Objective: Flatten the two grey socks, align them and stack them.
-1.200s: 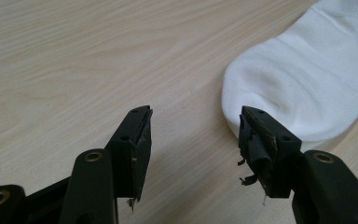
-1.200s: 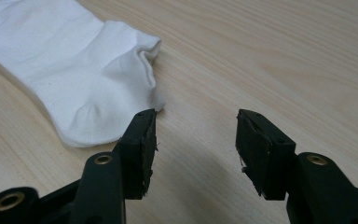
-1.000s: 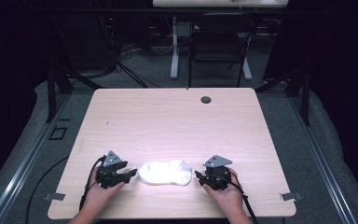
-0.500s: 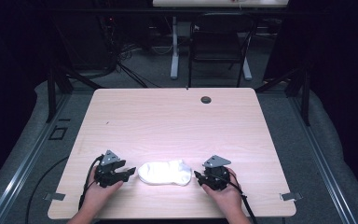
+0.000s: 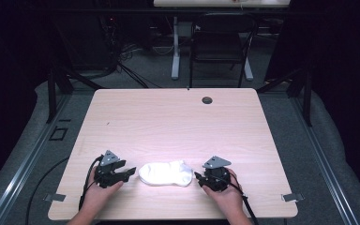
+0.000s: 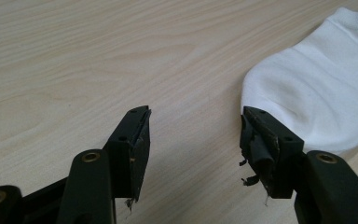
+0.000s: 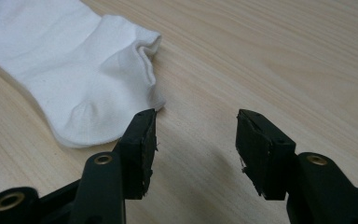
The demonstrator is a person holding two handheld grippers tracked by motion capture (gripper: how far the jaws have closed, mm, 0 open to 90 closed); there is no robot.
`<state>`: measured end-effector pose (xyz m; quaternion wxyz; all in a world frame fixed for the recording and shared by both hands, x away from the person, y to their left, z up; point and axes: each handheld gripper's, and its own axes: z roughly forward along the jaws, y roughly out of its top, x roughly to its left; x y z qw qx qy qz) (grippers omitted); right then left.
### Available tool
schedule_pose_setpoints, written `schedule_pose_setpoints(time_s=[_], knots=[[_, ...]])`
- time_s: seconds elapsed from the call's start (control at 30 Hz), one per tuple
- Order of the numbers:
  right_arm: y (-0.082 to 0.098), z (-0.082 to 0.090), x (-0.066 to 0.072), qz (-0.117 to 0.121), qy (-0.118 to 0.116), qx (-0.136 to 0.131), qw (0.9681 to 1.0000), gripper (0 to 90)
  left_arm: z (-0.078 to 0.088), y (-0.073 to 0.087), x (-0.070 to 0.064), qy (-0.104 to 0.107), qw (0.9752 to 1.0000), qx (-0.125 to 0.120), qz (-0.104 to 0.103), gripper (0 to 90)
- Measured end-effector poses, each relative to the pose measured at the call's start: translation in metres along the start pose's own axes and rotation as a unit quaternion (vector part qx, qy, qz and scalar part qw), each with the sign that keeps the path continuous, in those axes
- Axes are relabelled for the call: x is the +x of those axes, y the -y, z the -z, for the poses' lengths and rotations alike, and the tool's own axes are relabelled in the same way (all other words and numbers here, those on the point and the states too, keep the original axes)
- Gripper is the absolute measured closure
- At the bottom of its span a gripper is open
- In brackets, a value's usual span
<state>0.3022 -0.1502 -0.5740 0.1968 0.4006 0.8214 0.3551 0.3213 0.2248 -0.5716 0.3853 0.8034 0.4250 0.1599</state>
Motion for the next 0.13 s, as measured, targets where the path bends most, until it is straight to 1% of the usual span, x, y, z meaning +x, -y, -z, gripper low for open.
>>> schedule_pose_setpoints(time_s=[0.07,0.1,0.13], knots=[[-0.0001,0.0006,0.0000,0.000,-0.001,0.001,1.0000,48.0,-0.0001,-0.0001,-0.0002,0.001,1.0000,-0.001,-0.001,42.9],[-0.0001,0.0008,-0.0001,0.000,-0.001,0.001,1.0000,48.0,-0.0003,-0.0001,-0.0007,-0.003,1.0000,-0.001,-0.001,42.9],[-0.0002,0.0008,-0.0003,0.001,-0.001,0.001,1.0000,48.0,-0.0003,-0.0002,-0.0006,0.000,1.0000,-0.001,-0.001,42.9]])
